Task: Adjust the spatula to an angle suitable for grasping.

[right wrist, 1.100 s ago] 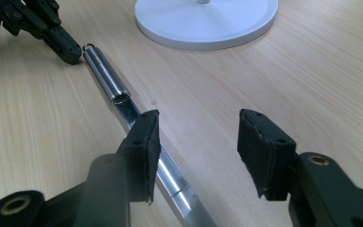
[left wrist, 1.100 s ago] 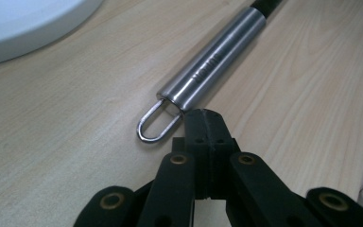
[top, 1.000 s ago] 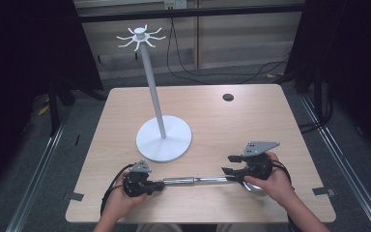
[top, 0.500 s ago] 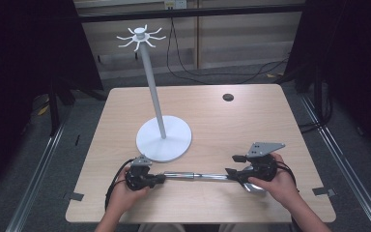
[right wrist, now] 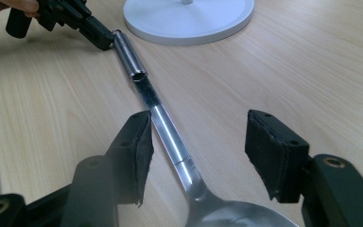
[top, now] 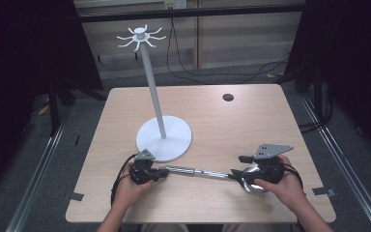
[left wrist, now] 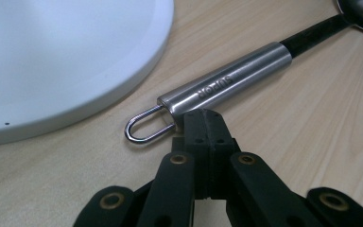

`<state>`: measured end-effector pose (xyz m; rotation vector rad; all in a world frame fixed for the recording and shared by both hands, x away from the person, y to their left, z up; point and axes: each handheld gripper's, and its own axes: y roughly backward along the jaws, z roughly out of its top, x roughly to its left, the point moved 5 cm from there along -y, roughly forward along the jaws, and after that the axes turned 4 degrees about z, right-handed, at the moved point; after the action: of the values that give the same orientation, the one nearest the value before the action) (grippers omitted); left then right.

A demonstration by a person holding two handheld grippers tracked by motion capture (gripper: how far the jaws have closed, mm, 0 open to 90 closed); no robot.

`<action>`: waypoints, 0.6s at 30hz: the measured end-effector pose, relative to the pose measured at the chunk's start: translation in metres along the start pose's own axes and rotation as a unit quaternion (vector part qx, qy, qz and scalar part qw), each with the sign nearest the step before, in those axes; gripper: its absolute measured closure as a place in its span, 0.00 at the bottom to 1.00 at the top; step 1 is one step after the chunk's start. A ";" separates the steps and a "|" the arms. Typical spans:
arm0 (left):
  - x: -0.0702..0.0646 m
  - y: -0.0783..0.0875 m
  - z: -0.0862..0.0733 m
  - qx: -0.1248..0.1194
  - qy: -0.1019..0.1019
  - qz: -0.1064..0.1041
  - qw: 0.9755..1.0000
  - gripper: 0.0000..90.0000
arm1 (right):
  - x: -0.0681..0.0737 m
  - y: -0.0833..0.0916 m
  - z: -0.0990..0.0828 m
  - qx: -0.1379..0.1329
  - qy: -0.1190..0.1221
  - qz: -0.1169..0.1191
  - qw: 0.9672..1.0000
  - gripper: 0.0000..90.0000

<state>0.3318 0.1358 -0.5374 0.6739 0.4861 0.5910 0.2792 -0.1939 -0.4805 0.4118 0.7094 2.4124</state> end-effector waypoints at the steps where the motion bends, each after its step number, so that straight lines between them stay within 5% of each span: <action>1: 0.000 -0.001 0.001 -0.002 0.003 0.001 1.000 1.00 | 0.000 0.000 0.000 0.000 0.000 0.001 1.000 0.46; 10: 0.006 0.000 0.002 -0.007 0.009 0.010 1.000 0.99 | 0.001 -0.001 -0.001 0.007 -0.003 0.002 1.000 0.43; 18: 0.009 0.014 -0.001 -0.037 0.007 0.008 0.999 0.83 | 0.001 -0.007 0.000 0.030 0.001 0.007 1.000 0.39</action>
<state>0.3334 0.1506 -0.5305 0.6040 0.4713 0.6258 0.2819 -0.1887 -0.4842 0.4396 0.7839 2.4088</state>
